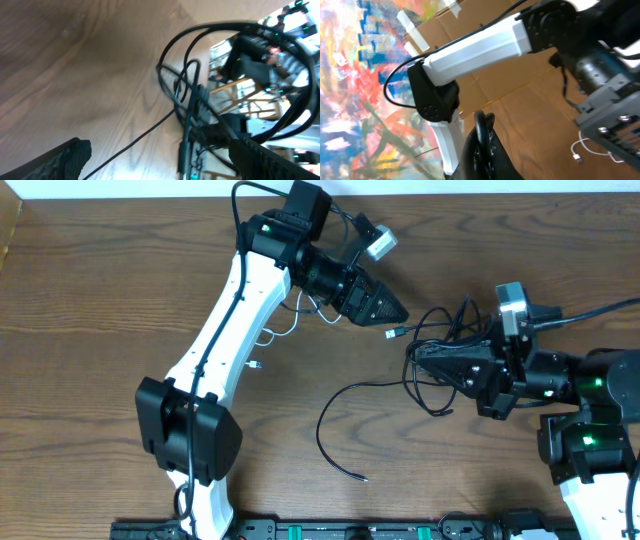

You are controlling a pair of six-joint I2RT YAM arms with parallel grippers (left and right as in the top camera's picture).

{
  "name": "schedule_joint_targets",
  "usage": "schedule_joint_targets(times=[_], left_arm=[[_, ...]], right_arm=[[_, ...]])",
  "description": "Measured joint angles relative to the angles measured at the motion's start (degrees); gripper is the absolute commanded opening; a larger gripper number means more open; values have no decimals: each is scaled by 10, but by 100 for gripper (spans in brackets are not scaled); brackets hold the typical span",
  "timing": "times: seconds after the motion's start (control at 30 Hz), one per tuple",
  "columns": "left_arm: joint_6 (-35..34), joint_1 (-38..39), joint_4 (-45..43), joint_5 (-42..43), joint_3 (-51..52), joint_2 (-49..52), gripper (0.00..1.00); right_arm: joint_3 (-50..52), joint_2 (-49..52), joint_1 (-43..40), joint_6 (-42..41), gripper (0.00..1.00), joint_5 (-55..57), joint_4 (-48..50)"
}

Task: Untangle cables
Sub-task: 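Grasp the black cables with the left gripper and pull right gripper rightward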

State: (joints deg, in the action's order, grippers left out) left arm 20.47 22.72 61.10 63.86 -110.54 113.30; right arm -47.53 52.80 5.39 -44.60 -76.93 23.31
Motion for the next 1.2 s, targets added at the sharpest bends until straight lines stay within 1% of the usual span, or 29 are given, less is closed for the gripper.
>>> schedule_joint_targets(times=[0.2,0.43,0.53,0.7,0.83,1.0,1.1,1.2], left_arm=[[-17,15,-14,28,0,22,95],[-24,72,-70,28,1,33,95],[-31,101,-104,18,2,33,95],[-56,124,-144,-5,2,39,95],[-108,131,-161,-81,2,50,95],[-191,130,-167,-213,2,71,95],[-235,130,-167,-289,2,80,95],[-276,130,-168,-364,2,87,95]], right_arm=[[0,16,32,-2,1,10,0],[0,21,65,-8,1,37,6],[0,22,74,-30,1,44,36],[0,22,83,-78,1,47,97],[0,22,87,-123,1,47,146],[1,22,87,-186,1,48,236],[1,22,87,-208,1,48,263],[1,23,86,-217,1,50,265]])
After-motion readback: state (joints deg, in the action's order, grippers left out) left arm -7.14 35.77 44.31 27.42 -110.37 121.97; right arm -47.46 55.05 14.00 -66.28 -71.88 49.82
